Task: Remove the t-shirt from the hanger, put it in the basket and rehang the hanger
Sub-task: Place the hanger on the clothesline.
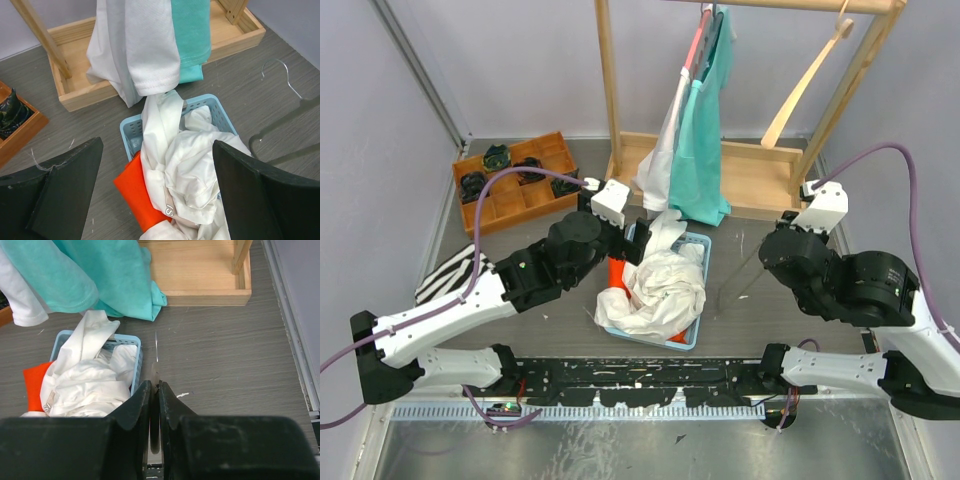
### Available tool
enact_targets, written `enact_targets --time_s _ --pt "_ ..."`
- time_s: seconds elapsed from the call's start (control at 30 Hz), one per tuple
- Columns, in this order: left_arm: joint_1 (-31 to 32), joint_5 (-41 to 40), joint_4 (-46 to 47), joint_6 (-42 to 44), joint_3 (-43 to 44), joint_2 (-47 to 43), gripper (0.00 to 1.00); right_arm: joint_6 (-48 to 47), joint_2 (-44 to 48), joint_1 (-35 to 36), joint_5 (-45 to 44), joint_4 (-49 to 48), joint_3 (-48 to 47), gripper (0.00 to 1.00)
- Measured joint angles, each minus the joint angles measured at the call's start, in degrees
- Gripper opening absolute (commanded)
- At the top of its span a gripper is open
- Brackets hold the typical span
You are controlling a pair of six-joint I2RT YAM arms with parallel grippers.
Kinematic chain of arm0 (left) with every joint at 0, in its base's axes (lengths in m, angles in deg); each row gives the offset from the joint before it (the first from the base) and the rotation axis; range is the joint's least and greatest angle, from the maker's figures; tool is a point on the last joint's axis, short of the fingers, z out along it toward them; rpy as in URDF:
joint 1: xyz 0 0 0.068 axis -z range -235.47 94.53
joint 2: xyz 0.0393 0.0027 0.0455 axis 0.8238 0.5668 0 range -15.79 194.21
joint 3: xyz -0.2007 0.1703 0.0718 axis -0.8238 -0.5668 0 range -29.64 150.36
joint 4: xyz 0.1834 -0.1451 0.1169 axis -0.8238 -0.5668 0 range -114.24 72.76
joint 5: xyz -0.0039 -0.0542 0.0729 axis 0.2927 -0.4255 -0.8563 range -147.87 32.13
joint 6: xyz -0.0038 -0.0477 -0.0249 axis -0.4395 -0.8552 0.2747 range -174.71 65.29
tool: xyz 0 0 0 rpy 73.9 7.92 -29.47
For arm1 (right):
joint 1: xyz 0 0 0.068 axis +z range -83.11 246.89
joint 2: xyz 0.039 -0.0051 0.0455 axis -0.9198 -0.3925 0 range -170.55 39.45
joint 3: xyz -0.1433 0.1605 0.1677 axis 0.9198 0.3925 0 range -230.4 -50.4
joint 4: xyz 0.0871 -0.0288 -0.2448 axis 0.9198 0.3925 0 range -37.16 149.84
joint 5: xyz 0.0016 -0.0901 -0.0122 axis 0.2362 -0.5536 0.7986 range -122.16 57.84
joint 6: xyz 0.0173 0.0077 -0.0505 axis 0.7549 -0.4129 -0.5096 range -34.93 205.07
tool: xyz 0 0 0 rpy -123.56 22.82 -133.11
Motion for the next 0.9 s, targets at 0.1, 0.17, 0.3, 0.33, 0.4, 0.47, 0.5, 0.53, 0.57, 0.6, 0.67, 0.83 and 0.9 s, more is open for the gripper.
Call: enact_targets --time_s 0.1,0.17,0.3,0.33,0.4,0.47,0.5,0.53,0.57,0.6,0.67,0.83,0.9 --pt "0.00 0.02 0.00 0.00 0.00 0.00 0.98 -0.13 0.02 -0.02 -0.26 0.09 0.68 0.01" --pt "0.00 0.00 0.00 0.00 0.00 -0.02 0.98 -0.09 0.00 -0.02 -0.24 0.04 1.38 0.00" --pt "0.00 0.02 0.00 0.00 0.00 -0.02 0.98 -0.13 -0.28 -0.02 -0.48 0.13 1.86 0.01" --pt "0.00 0.02 0.00 0.00 0.00 -0.02 0.98 -0.13 -0.44 -0.02 -0.66 0.20 1.86 0.01" --pt "0.00 0.02 0.00 0.00 0.00 -0.04 0.98 -0.26 -0.68 -0.02 -1.42 0.13 1.86 0.01" --pt "0.00 0.02 0.00 0.00 0.00 -0.07 0.98 -1.16 -0.92 -0.02 -2.51 -0.26 1.86 0.01" --pt "0.00 0.02 0.00 0.00 0.00 -0.07 0.98 -1.88 -0.90 -0.02 -3.23 -0.72 1.86 0.01" --pt "0.00 0.02 0.00 0.00 0.00 -0.07 0.98 -2.86 -0.85 -0.02 -4.00 -1.44 1.88 0.01" --pt "0.00 0.02 -0.02 0.00 0.00 -0.07 0.98 -3.67 -0.72 -0.02 -4.66 -2.25 1.92 0.01" --pt "0.00 0.02 -0.02 0.00 0.00 -0.07 0.98 -5.03 -0.46 -0.02 -5.53 -3.61 2.12 0.01" --pt "0.00 0.02 -0.02 0.00 0.00 -0.07 0.98 -8.33 0.33 -0.02 -7.32 -7.28 2.82 0.01" --pt "0.00 0.07 -0.04 0.00 0.00 -0.07 0.98 -20.70 3.50 -0.02 -11.34 -21.09 5.64 0.00" --pt "0.00 0.11 -0.07 -0.02 0.00 -0.07 0.98 -26.01 4.70 -0.02 -12.52 -27.47 6.82 0.01"
